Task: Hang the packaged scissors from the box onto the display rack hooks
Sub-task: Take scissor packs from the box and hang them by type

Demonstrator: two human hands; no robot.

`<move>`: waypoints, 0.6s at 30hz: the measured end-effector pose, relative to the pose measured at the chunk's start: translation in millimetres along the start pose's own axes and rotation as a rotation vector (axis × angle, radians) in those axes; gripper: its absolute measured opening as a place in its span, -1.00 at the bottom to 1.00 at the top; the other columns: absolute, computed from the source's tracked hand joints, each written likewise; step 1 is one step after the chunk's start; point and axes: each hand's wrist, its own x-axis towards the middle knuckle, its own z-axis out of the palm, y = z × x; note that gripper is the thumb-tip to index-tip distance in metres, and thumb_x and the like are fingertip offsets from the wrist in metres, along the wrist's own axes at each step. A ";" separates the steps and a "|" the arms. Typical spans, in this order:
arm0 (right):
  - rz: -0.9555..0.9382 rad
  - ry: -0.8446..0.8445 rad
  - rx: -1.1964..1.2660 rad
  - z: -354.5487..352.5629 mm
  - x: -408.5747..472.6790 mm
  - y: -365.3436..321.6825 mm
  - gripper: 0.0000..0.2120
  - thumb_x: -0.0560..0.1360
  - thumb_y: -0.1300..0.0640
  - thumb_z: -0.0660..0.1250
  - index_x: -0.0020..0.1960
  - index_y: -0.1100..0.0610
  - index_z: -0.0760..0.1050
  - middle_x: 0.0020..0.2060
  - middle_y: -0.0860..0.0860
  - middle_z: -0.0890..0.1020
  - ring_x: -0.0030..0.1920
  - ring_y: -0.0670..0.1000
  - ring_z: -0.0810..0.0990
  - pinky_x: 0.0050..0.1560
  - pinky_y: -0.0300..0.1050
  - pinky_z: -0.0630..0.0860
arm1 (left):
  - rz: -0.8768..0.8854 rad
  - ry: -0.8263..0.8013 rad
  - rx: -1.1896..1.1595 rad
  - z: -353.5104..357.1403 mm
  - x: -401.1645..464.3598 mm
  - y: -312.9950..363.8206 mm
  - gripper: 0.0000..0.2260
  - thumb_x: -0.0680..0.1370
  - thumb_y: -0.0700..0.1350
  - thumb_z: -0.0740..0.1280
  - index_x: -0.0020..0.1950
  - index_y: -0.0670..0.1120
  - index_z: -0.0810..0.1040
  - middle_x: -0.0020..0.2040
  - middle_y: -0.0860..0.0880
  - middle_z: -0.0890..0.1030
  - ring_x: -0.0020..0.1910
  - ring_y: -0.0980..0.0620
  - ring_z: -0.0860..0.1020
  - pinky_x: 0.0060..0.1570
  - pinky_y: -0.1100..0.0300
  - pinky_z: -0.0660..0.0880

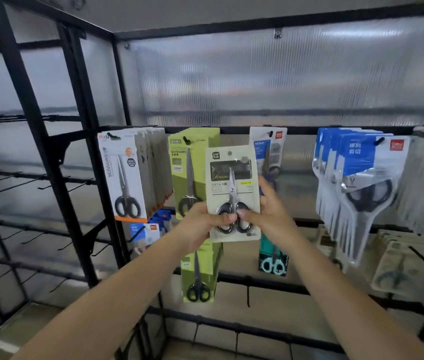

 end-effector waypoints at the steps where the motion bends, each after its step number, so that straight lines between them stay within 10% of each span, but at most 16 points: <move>1: -0.002 0.002 -0.009 2.4 -6.6 6.6 -0.23 0.39 0.45 0.38 0.45 -0.02 0.20 0.21 -0.01 0.55 0.23 -0.05 0.52 0.23 -0.06 0.49 | -0.012 -0.005 0.012 1.2 -5.1 -9.0 -0.68 0.45 -0.40 0.34 0.17 -0.18 0.55 0.01 -0.05 0.65 -0.02 0.07 0.61 -0.01 0.24 0.55; 5: 0.042 0.087 -0.019 0.7 -32.1 34.5 -0.11 0.39 0.50 0.33 0.50 -0.13 0.08 0.34 -0.05 0.45 0.33 -0.05 0.42 0.34 0.10 0.37 | -0.029 0.025 0.256 1.9 -22.1 -32.6 -0.81 0.47 -0.23 0.41 0.07 -0.13 0.55 -0.19 0.03 0.64 -0.30 0.17 0.62 -0.39 0.31 0.50; 11: 0.220 0.224 -0.047 -21.2 -92.2 87.3 -0.14 0.38 0.57 0.26 0.41 -0.17 0.14 0.31 -0.04 0.46 0.35 -0.03 0.40 0.38 0.02 0.31 | 0.125 0.042 0.889 -25.9 -30.6 -70.0 -0.89 0.52 -0.16 0.36 -0.01 -0.19 0.55 -0.30 0.03 0.50 -0.26 0.02 0.52 -0.26 0.25 0.37; 18: 0.338 0.323 -0.075 -51.8 -144.6 116.2 -0.24 0.41 0.55 0.24 0.43 -0.06 0.22 0.23 -0.03 0.52 0.27 -0.03 0.46 0.32 -0.05 0.35 | 0.188 -0.209 1.420 -10.6 -18.1 -114.3 -0.77 0.59 -0.01 0.21 0.20 -0.04 0.48 0.08 0.00 0.58 0.02 -0.01 0.55 -0.09 0.16 0.47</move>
